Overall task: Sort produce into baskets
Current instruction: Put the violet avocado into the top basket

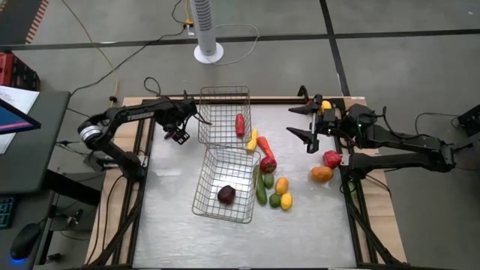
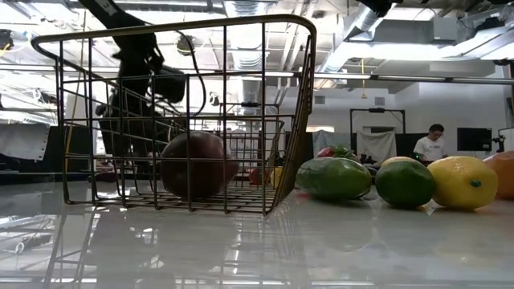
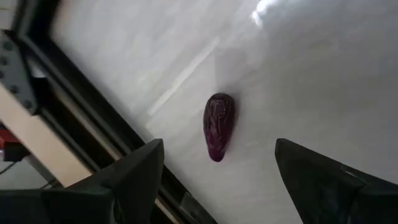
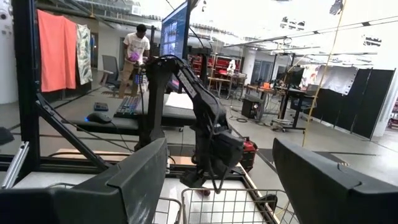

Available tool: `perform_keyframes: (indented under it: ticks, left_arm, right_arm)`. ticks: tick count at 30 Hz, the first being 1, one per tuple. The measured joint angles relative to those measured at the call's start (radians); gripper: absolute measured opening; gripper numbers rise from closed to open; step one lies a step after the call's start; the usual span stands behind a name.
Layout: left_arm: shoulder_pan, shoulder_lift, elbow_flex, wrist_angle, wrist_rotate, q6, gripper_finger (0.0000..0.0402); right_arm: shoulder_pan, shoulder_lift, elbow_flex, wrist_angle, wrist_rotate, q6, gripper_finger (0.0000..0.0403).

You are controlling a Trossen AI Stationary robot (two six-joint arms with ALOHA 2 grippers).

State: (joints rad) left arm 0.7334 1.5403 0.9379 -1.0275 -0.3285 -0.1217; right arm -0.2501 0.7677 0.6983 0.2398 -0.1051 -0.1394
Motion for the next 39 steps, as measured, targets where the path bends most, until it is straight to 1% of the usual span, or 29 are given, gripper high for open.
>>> perform_keyframes:
  ticks: [3,6,10,16,20,27,31,35,39]
  left_arm:
    - [0.031,0.033,0.000,0.005,0.018,0.039,0.0293]
    - [0.063,0.052,-0.001,0.026,0.036,0.071,0.0283]
    - [0.101,0.065,-0.007,0.066,0.087,0.089,0.0255]
    - [0.130,0.065,-0.077,0.113,0.085,0.104,0.0212]
    - [0.131,0.060,-0.133,0.160,0.084,0.104,0.0185]
    - [0.103,0.051,-0.145,0.181,0.067,0.095,0.0132]
    - [0.099,0.029,-0.149,0.187,0.062,0.093,0.0090]
    - [0.102,-0.028,-0.150,0.167,0.043,0.091,0.0046]
    - [0.100,-0.113,-0.150,0.107,0.053,0.080,0.0021]
  right_arm:
    - [0.000,0.000,0.000,-0.001,-0.001,0.000,0.0317]
    - [0.001,0.000,0.000,-0.001,-0.003,0.000,0.0317]
    - [0.001,0.000,0.000,-0.001,-0.003,0.000,0.0317]
    - [0.001,0.000,0.000,-0.001,-0.003,0.000,0.0317]
    - [0.001,0.000,0.000,0.000,-0.003,0.000,0.0317]
    - [0.001,0.000,0.000,0.001,-0.003,0.000,0.0317]
    - [0.001,0.000,0.000,0.001,-0.003,0.000,0.0317]
    - [0.001,0.000,0.000,0.001,-0.003,0.000,0.0317]
    - [0.001,0.000,0.000,0.001,-0.003,0.000,0.0317]
